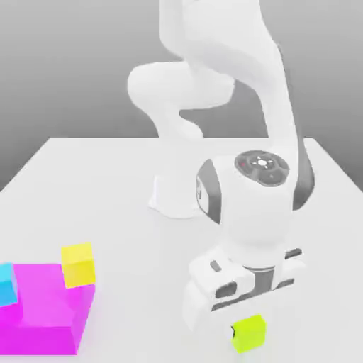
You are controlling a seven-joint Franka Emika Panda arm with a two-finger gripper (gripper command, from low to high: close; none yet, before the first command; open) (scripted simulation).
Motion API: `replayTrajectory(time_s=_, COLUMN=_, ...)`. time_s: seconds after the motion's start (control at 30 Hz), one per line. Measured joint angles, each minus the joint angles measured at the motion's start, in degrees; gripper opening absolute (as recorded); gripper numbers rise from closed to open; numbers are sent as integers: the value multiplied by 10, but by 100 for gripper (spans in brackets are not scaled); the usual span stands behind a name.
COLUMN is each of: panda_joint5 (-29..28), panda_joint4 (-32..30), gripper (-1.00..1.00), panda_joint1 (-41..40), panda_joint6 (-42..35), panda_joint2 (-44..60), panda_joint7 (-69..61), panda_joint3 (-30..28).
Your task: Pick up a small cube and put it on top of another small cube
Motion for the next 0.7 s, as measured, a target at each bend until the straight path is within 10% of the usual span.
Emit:
replayTrajectory(time_s=0.5, panda_joint5=94, panda_joint4=-287, gripper=-100, panda_joint1=130, panda_joint6=-24, panda_joint2=-312, panda_joint7=-228, panda_joint3=53)
replayTrajectory(time_s=0.7, panda_joint5=79, panda_joint4=-307, gripper=-100, panda_joint1=132, panda_joint6=67, panda_joint2=-241, panda_joint7=-233, panda_joint3=60)
